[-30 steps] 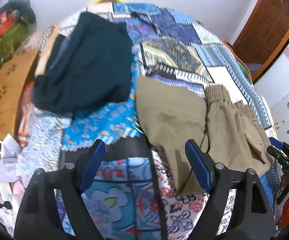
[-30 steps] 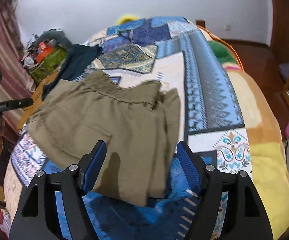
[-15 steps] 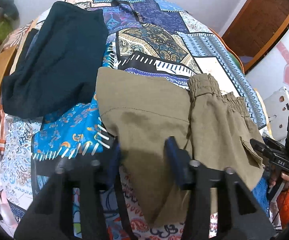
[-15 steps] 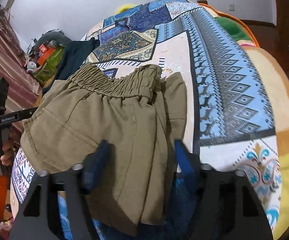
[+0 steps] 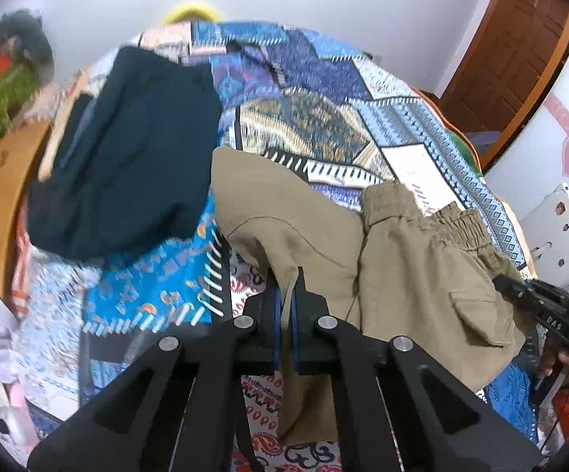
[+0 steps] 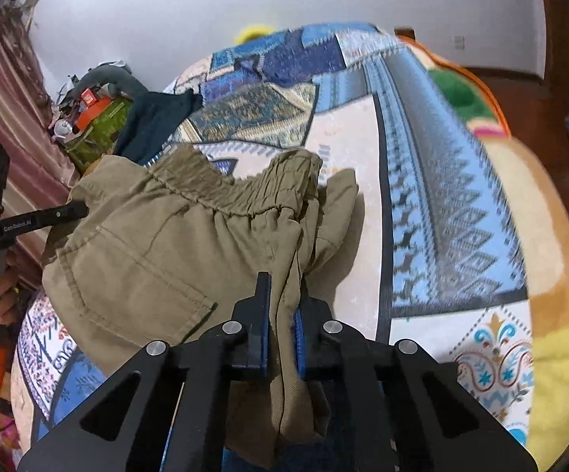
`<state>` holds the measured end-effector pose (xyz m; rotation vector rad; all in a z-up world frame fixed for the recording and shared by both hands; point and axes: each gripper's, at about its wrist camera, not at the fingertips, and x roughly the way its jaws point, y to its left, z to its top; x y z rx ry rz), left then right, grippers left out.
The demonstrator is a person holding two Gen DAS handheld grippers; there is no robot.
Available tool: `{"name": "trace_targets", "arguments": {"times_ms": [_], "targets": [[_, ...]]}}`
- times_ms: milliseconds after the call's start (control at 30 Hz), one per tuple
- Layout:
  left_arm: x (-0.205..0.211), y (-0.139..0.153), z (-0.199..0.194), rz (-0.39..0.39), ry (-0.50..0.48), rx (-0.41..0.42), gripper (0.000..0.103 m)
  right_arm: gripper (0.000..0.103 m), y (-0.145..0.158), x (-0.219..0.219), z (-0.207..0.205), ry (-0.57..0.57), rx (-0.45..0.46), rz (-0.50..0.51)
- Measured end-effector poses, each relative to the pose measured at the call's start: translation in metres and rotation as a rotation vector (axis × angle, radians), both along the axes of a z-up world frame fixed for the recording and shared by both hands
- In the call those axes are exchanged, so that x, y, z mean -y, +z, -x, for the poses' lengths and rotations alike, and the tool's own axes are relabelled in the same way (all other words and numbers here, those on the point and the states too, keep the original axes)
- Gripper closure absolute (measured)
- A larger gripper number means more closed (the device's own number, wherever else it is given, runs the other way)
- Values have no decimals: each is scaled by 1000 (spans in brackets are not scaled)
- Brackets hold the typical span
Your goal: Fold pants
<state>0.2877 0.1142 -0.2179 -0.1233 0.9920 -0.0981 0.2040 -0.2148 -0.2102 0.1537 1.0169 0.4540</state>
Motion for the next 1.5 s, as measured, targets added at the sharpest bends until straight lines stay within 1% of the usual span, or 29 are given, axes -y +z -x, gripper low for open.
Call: {"name": "trace_targets", "arguments": {"times_ms": [233,333,467,633,733,933,1033,1133,1267,1333,1433,1500], "targets": [[3,39,9,-83,8,114,100,95,37,-14,-7,32,112,16],[-6,57,11,-93,25,151,100,95,54,-24,-14,50,160,21],[-20,83,11,-115,54,211,100,95,74,-40,-26,71,222,25],[-42,110,5,-154,100,278,100,96,98,-69,-44,107,307,38],[-59,122,-1,-180,133,313,100,96,109,-89,-59,124,347,42],[-92,137,-21,-234,182,357,100,96,123,-130,-86,168,427,65],[-111,137,-35,-252,210,366,100,96,124,-151,-99,181,459,79],[-130,129,-51,-258,245,351,100,96,122,-171,-111,191,474,86],[-157,111,-71,-278,291,326,102,96,112,-203,-130,212,469,96],[-175,98,-82,-267,311,296,102,96,105,-222,-138,229,471,109],[-198,77,-94,-257,336,253,102,96,94,-244,-150,247,441,104],[-210,63,-96,-249,342,229,102,96,83,-255,-157,257,395,80]]}}
